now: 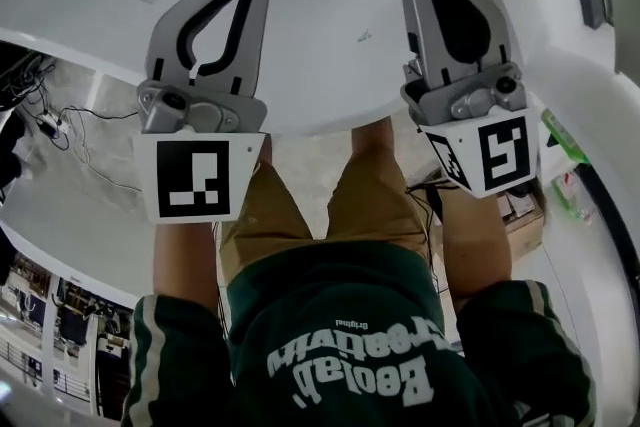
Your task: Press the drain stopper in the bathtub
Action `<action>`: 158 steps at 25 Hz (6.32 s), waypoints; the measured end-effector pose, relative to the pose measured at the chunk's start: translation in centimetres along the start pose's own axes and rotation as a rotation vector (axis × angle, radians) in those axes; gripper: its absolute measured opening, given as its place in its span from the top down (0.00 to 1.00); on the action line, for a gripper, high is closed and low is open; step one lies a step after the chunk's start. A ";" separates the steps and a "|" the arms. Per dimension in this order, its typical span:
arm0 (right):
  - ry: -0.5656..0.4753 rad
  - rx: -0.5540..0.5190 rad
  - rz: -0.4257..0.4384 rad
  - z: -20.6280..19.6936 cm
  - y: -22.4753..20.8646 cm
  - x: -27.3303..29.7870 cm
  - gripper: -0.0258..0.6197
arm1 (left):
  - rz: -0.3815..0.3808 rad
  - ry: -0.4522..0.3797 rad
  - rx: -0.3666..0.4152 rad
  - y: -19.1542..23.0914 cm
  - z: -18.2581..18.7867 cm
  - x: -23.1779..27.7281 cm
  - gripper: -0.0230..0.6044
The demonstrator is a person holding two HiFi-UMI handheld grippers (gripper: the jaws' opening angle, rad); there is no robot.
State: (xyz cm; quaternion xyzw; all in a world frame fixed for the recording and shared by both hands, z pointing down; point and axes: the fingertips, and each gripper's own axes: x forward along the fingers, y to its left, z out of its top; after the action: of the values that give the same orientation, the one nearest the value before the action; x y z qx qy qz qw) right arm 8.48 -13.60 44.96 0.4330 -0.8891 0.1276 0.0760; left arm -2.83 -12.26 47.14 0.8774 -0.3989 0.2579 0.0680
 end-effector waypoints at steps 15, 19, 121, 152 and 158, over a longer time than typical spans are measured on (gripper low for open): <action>0.037 -0.013 0.143 -12.3 -3.0 2.7 0.94 | -0.054 0.139 -0.042 -4.6 -10.6 10.3 0.95; 0.070 -0.028 0.202 -15.6 -3.4 4.5 0.94 | -0.067 0.211 -0.081 -5.0 -15.3 13.3 0.95; 0.140 0.124 0.170 -23.4 -6.9 8.2 0.94 | -0.150 0.836 0.049 -12.1 -46.1 28.7 0.96; 0.088 0.088 0.112 -7.7 -5.6 3.6 0.94 | -0.115 0.633 0.148 -8.9 -25.9 20.3 0.96; 0.050 0.101 0.112 -4.2 -3.7 2.8 0.94 | -0.086 0.552 0.130 -7.8 -20.1 17.0 0.96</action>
State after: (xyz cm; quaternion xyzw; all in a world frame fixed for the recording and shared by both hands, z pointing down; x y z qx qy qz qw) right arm 9.80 -16.61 50.27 0.3823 -0.9022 0.1873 0.0690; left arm 4.24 -11.73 73.71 0.7926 -0.3104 0.5089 0.1282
